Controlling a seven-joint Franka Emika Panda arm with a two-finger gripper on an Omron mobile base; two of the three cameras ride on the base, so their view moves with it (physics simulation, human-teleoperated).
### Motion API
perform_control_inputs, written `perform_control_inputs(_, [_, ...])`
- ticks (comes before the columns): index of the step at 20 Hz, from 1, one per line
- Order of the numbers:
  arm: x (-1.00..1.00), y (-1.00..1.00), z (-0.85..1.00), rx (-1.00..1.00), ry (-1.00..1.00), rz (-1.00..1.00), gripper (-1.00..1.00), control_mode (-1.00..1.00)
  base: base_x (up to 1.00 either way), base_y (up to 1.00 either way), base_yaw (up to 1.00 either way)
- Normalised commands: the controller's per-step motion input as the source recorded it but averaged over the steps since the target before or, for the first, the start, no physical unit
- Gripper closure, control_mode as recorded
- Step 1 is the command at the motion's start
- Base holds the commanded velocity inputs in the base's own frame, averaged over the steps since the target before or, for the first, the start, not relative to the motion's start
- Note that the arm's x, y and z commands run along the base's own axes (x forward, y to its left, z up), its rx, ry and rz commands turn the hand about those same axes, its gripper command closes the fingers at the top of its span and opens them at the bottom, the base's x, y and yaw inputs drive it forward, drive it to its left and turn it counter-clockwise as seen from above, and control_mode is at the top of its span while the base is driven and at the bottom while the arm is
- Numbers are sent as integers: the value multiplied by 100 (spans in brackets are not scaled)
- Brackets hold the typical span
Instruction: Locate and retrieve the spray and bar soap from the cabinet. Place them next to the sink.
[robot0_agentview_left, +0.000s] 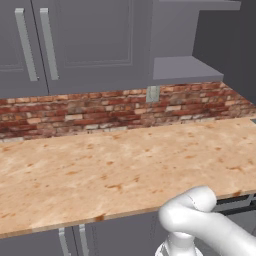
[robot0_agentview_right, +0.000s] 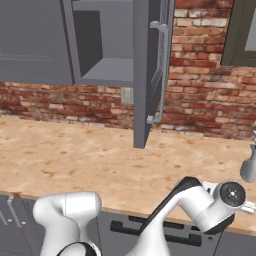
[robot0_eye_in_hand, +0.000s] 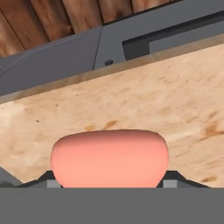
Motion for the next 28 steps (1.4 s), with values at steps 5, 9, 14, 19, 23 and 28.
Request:
perform_control_inputs(5, [10,-29,-25,-6,1,3,100,-100,0,0,0])
perform_control_inputs(9, [13,-36,-30,-5,1,3,100,-100,0,0,0])
perform_control_inputs(14, [22,-40,-21,-3,0,5,100,-100,0,0,0])
perform_control_inputs(19, [33,-46,-14,-1,0,5,100,-100,0,0,0])
perform_control_inputs(23, [35,-47,-16,0,0,7,100,-100,0,0,0])
perform_control_inputs(28, [31,-47,-23,0,-3,7,100,-100,0,0,0])
